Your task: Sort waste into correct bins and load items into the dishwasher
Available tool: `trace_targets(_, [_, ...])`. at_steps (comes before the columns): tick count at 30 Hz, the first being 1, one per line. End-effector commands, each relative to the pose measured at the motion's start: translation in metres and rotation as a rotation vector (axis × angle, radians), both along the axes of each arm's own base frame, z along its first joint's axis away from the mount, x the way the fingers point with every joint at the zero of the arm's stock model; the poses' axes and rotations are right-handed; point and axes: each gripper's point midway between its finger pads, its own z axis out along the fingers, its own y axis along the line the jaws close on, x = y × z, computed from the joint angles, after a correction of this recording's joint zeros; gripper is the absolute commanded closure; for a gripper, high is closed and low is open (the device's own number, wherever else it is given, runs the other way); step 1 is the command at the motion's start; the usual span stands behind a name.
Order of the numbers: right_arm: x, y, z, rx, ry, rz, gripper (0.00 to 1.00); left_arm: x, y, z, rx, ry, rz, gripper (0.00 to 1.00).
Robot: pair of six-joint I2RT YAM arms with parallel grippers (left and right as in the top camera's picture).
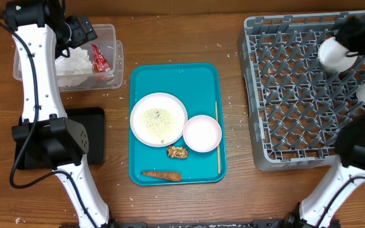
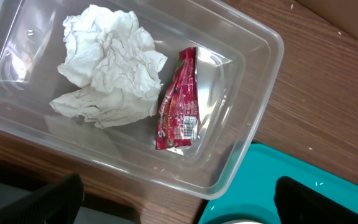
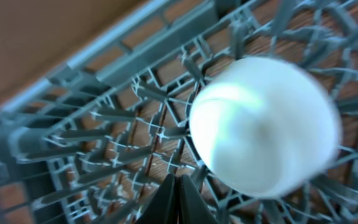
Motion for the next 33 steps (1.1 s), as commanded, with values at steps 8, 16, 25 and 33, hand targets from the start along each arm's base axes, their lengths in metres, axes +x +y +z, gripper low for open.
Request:
trace_targets(8, [-0.003, -0.052, -0.051, -0.203, 0.132, -0.124, 0.96, 0.002, -0.003, -0.006, -0.005, 0.011, -0.001, 0.00])
trace_targets(16, [-0.008, -0.069, -0.044, -0.290, 0.145, -0.178, 0.96, 0.002, -0.003, -0.006, -0.005, 0.011, -0.001, 0.00])
trace_targets(25, [-0.010, 0.006, 0.043, -0.144, -0.021, -0.025, 0.96, 0.002, -0.003, -0.006, -0.005, 0.011, -0.001, 0.00])
trace_targets(33, [-0.063, 0.184, 0.097, 0.201, -0.014, 0.384, 0.53, 0.002, -0.003, -0.006, -0.005, 0.011, -0.001, 0.00])
